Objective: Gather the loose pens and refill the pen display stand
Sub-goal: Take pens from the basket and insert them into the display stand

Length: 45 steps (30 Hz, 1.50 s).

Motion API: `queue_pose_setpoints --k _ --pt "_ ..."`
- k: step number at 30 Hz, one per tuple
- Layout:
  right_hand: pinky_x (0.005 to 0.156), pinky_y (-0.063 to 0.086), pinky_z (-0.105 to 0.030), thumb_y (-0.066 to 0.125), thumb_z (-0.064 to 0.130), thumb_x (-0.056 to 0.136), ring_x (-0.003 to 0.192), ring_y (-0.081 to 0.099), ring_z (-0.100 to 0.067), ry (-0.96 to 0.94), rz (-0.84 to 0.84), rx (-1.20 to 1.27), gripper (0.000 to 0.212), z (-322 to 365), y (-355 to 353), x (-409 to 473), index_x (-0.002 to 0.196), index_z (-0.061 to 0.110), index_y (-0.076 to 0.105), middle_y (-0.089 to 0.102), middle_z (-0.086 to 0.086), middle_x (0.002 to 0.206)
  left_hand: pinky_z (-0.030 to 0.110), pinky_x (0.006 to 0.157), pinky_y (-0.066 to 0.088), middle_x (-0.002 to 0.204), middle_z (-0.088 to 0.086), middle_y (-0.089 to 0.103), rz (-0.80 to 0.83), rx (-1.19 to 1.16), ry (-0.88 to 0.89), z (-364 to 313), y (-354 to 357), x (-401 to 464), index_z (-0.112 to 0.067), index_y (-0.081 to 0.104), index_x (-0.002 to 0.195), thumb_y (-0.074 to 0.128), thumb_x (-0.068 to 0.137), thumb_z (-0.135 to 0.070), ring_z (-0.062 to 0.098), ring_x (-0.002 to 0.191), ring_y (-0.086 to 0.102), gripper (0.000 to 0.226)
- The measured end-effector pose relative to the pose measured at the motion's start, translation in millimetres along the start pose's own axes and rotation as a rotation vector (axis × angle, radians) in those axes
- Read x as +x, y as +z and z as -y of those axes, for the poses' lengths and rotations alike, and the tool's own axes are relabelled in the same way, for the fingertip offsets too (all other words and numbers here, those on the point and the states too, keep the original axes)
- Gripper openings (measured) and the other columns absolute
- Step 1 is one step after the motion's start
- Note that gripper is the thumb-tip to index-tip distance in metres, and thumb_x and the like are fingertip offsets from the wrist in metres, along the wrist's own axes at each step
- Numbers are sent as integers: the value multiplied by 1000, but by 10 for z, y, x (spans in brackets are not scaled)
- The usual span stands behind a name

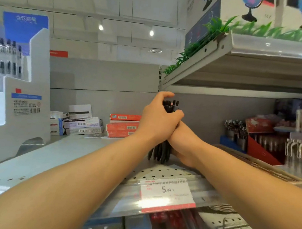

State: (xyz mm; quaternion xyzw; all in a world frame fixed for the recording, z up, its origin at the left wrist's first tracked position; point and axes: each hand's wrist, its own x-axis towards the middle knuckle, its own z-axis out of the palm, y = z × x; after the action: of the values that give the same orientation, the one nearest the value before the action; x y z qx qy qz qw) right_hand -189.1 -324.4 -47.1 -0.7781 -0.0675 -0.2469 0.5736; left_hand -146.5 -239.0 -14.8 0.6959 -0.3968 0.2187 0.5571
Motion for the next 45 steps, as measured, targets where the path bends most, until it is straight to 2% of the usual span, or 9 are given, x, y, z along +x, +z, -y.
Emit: queue_pose_setpoints --k 5,7,12,16,21,31,38,41,45 --pt "81 50 -12 31 2 108 107 54 -4 -45 62 217 36 25 71 -211 135 25 42 57 8 118 24 89 46 121 -7 61 -13 -88 -72 -109 55 -159 -35 43 142 75 82 -16 9 105 61 70" --pt "90 47 -17 32 2 108 114 52 -8 -53 61 267 40 72 78 -289 145 17 41 54 6 123 22 92 44 130 -6 57 -20 -91 -84 -195 53 -254 -34 35 149 77 84 -23 5 111 59 79" --pt "68 58 -40 54 5 94 88 75 -28 28 -86 406 21 172 -111 -650 101 16 69 76 -17 94 34 103 48 117 -13 59 -208 -199 10 -523 167 -719 -29 47 140 63 89 -39 -1 112 57 54" --pt "63 53 -35 62 2 92 59 68 -21 85 -61 779 11 162 -349 -1202 83 7 66 70 -11 68 21 86 51 117 -4 67 -423 -551 -49 -788 390 -1378 -26 61 117 53 85 -39 8 113 64 35" --pt "66 59 -30 65 0 91 66 69 -18 170 99 994 9 -146 -395 -2051 88 5 71 71 -9 73 31 92 56 115 10 72 -656 -985 -263 -938 1010 -2316 -14 67 112 51 89 -42 21 111 68 40" --pt "100 54 -46 69 -4 65 93 71 -30 606 427 1155 24 -698 497 -3472 83 8 79 73 -18 97 36 90 54 87 9 67 -1136 -825 -676 -753 697 -4018 -15 66 88 46 100 -32 24 88 68 29" --pt "75 62 -31 48 -16 87 86 75 -24 901 716 1114 32 -452 1687 -4292 113 -9 65 74 -19 104 48 100 49 103 11 70 -1488 -450 -730 -918 -222 -5145 -24 74 84 58 73 -50 26 100 67 32" --pt "73 62 -28 48 -15 92 91 76 -21 927 821 984 30 -140 2321 -4759 104 -2 73 77 -16 103 49 103 48 112 15 72 -1602 -357 -671 -1064 -781 -5666 -22 73 100 54 95 -39 26 109 67 26" --pt "64 60 -27 54 -9 94 74 75 -20 970 975 902 22 297 3201 -5384 90 2 72 76 -13 84 36 90 51 106 5 76 -1740 -343 -668 -1362 -1573 -6394 -31 76 97 55 88 -43 17 102 71 26"
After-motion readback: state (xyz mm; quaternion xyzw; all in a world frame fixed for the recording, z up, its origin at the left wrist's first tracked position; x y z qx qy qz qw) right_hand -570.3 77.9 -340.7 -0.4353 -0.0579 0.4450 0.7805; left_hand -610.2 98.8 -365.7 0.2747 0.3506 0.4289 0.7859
